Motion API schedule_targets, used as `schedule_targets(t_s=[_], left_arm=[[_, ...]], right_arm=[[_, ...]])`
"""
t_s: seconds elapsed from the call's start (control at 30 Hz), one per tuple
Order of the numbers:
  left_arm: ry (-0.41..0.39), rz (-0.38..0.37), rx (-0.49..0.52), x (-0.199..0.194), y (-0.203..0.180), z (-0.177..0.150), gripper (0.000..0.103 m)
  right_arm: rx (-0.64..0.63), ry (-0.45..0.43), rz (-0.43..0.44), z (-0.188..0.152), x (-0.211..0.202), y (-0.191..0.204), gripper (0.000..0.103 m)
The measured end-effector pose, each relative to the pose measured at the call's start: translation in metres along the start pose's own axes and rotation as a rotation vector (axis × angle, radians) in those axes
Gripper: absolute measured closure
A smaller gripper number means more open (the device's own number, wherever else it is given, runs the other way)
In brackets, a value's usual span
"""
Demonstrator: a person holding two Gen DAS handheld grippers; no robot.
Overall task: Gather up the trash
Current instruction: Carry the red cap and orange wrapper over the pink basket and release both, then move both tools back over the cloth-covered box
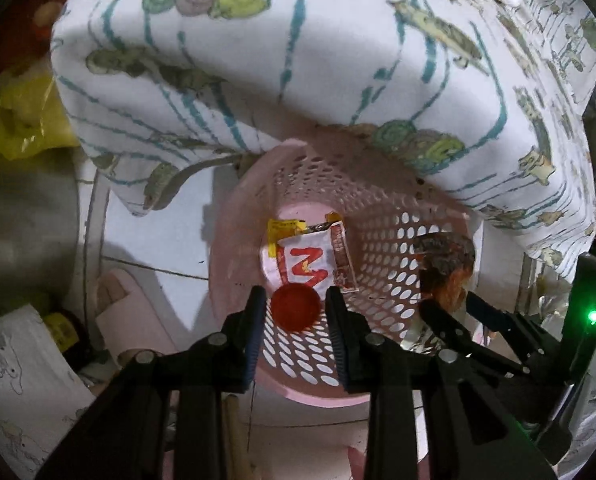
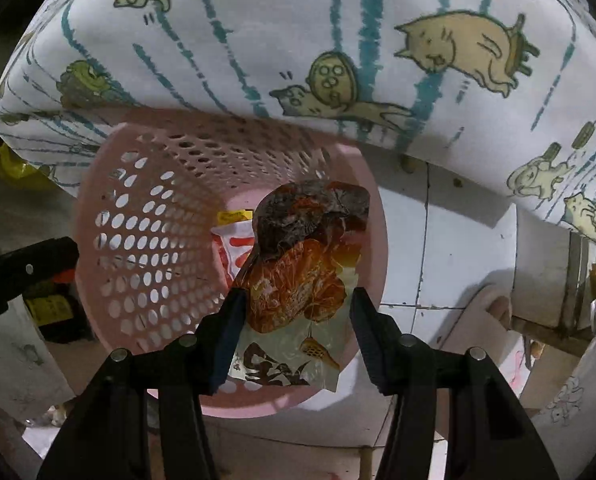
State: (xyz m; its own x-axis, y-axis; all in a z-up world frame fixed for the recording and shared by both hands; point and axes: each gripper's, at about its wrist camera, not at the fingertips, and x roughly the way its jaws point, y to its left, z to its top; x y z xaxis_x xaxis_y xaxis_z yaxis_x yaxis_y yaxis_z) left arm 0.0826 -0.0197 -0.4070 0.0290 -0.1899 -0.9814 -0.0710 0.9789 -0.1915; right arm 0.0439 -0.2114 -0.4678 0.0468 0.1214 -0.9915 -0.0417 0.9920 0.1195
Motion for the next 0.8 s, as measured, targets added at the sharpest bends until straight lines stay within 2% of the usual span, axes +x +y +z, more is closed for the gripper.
schedule_targets(t_s=[0.03,0.13,0.17,0.2,0.3,0.5,0.67,0.8], left_arm=[[-0.005,-0.004,0.001,-0.001,0.0,0.001,0.065],[-0.03,0.015,0.001,-0.007,-0.002,0.001,0.041],[-0.038,0.016,0.0,-0.011,-0.003,0.0,0.039],[-0.046,0.01,0.0,-0.014,-0.003,-0.001,0.039],[-0.061,-0.001,0.003,-0.021,-0.005,0.0,0.038],[-0.124,0.028,0.034,-0.04,-0.013,-0.003,0.038],[-0.203,0.05,0.065,-0.066,-0.02,-0.006,0.037],[-0.297,0.064,0.066,-0.096,-0.02,-0.008,0.037]], right_arm=[[-0.003,-0.006,0.001,0.0,0.0,-0.001,0.047],[0.006,-0.013,0.034,0.001,-0.001,-0.002,0.043],[0.009,-0.01,0.045,0.002,-0.001,-0.001,0.041],[0.014,-0.007,0.059,0.001,0.0,-0.002,0.037],[0.015,-0.01,0.068,-0.001,0.002,0.003,0.037],[0.033,-0.048,0.076,0.002,-0.012,0.005,0.037],[0.071,-0.144,0.064,0.005,-0.042,0.004,0.037],[0.04,-0.246,-0.027,0.006,-0.075,0.013,0.037]])
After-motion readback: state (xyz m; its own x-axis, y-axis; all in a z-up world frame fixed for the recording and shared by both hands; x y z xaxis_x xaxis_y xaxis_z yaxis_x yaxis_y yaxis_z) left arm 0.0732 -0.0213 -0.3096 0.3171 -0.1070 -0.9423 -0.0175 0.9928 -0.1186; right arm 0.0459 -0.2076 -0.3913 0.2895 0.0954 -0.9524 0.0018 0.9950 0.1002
